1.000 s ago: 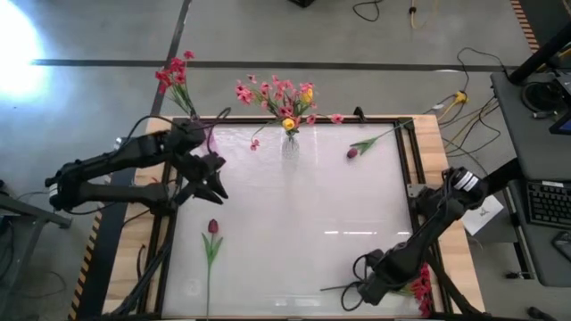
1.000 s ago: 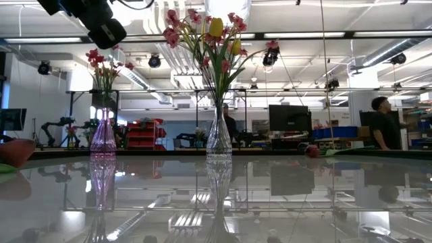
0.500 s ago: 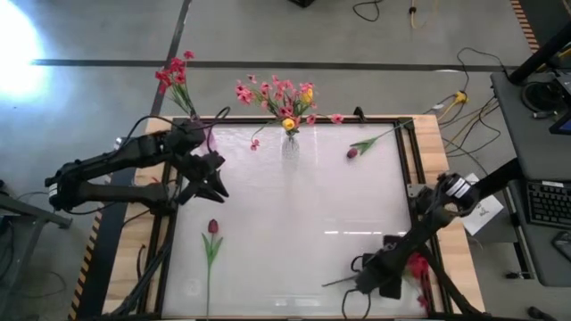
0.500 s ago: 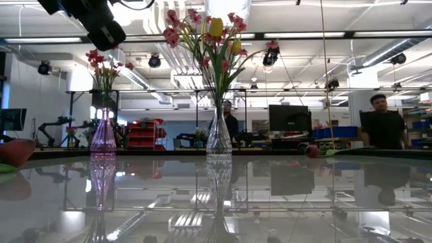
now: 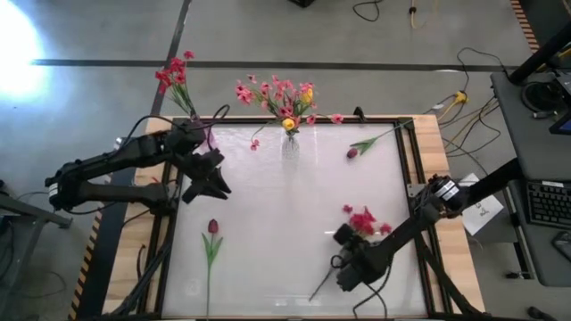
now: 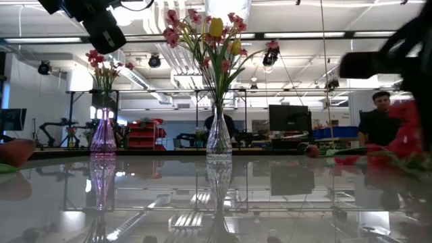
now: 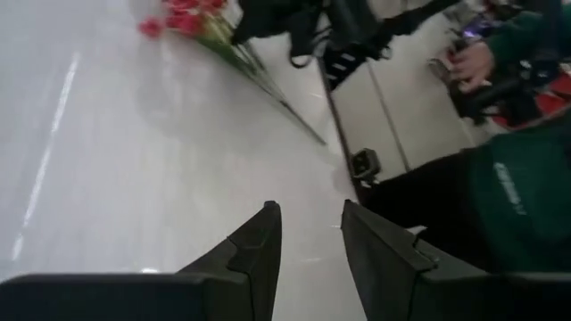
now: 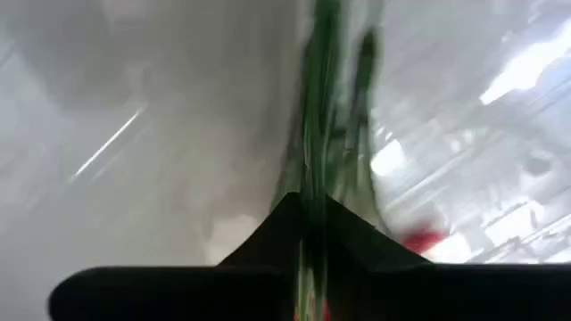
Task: Sort flowers into vase by color
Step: Put the red flowers into the purple vase
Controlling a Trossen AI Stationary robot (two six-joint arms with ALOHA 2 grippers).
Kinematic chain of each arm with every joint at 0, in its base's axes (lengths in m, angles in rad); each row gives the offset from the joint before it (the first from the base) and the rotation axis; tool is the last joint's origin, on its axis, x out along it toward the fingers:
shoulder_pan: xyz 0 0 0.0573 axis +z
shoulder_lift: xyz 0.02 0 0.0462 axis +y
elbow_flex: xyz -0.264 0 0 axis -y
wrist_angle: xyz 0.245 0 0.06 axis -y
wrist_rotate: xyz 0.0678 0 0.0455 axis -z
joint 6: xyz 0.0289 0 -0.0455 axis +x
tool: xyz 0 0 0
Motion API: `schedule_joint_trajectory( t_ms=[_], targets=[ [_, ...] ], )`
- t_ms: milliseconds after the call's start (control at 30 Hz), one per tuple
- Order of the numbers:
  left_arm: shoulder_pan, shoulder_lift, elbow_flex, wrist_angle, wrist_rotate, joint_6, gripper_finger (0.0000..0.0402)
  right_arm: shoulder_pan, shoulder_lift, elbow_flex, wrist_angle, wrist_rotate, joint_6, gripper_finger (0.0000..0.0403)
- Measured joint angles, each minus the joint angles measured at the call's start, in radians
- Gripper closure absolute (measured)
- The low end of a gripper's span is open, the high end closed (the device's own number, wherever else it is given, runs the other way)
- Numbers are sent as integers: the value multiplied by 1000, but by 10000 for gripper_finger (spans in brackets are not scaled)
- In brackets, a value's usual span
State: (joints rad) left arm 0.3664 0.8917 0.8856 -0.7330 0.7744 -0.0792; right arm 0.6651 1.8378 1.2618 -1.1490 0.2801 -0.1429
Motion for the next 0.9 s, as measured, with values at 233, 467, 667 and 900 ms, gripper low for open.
schedule_joint_trajectory(
  t_ms=[233,467,667,900],
  targets=[
    [0,20,0,-7,-99,-35,292,-27,-15,26,33,5,77,293],
    [0,42,-29,-17,-169,-11,281,-23,-50,152,-121,-24,678,186],
    [-10,20,-126,46,-175,-48,241,50,-176,128,-46,33,1792,146],
    [-139,31,-252,416,-164,-187,202,89,-201,-62,200,63,2349,148]
  ],
)
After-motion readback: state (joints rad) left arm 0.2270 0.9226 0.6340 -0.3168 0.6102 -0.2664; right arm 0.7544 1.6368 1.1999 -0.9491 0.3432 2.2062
